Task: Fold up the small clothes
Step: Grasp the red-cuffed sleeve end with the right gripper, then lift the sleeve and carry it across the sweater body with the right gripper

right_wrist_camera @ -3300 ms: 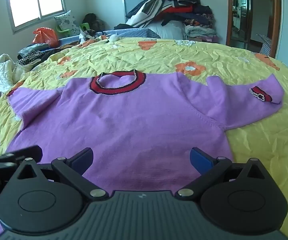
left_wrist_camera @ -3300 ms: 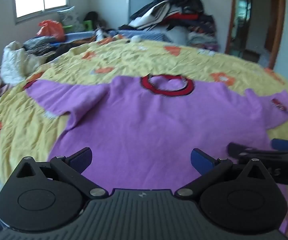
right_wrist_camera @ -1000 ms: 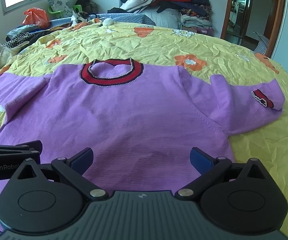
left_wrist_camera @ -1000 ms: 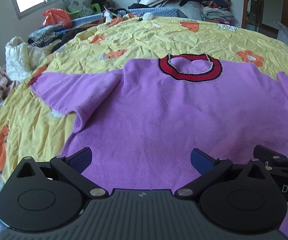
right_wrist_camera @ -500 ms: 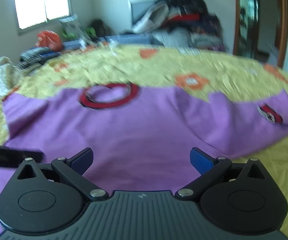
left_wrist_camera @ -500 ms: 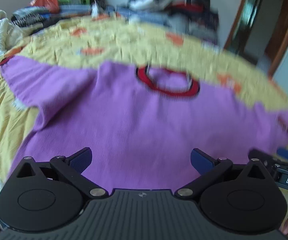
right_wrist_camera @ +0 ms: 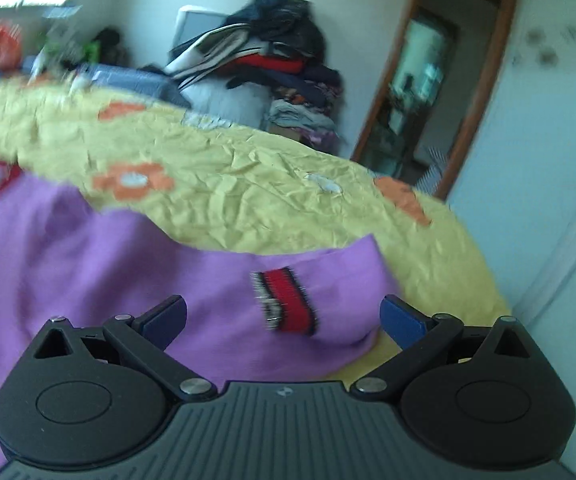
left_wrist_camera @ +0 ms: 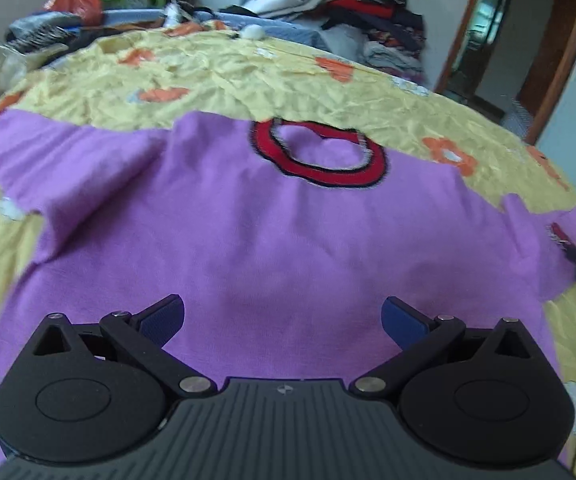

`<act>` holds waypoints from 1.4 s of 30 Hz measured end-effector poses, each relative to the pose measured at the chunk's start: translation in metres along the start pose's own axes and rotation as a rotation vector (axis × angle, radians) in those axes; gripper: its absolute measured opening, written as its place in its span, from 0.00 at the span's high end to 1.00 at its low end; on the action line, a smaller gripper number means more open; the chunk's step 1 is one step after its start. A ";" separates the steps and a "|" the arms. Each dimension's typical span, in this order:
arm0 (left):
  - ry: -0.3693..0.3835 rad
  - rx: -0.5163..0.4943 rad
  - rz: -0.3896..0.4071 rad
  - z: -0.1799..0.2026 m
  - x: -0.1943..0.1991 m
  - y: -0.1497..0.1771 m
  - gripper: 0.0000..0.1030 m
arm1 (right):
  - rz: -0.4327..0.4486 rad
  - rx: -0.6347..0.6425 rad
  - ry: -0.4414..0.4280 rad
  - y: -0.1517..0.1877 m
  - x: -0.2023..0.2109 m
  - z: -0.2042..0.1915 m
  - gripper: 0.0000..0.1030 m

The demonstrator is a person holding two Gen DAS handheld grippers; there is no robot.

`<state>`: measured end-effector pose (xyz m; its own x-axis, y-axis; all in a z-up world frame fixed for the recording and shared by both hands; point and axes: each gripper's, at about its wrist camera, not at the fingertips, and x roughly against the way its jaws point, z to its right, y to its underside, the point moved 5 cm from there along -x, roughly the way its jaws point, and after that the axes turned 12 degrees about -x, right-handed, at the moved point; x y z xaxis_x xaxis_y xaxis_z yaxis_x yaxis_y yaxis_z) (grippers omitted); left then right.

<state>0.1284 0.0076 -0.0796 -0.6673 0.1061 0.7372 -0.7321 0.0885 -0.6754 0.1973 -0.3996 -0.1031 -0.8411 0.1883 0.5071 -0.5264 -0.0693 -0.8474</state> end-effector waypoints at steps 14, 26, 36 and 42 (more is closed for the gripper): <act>-0.023 0.008 -0.072 0.009 0.000 0.007 0.00 | -0.105 0.079 -0.121 0.001 -0.060 0.020 0.90; 0.011 0.071 -0.046 -0.007 0.026 0.011 0.00 | -0.021 -0.318 -0.074 -0.043 -0.001 0.165 0.93; 0.098 0.131 -0.064 -0.007 0.028 0.019 0.00 | -0.075 -0.545 -0.026 -0.050 0.019 0.265 0.93; 0.115 0.130 -0.057 -0.008 0.041 0.023 0.00 | -0.240 -0.554 0.093 -0.003 -0.016 0.286 0.93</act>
<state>0.0852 0.0223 -0.0655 -0.6094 0.2176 0.7624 -0.7849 -0.0300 -0.6189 0.1765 -0.6829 -0.0637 -0.6795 0.2217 0.6994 -0.5362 0.5005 -0.6797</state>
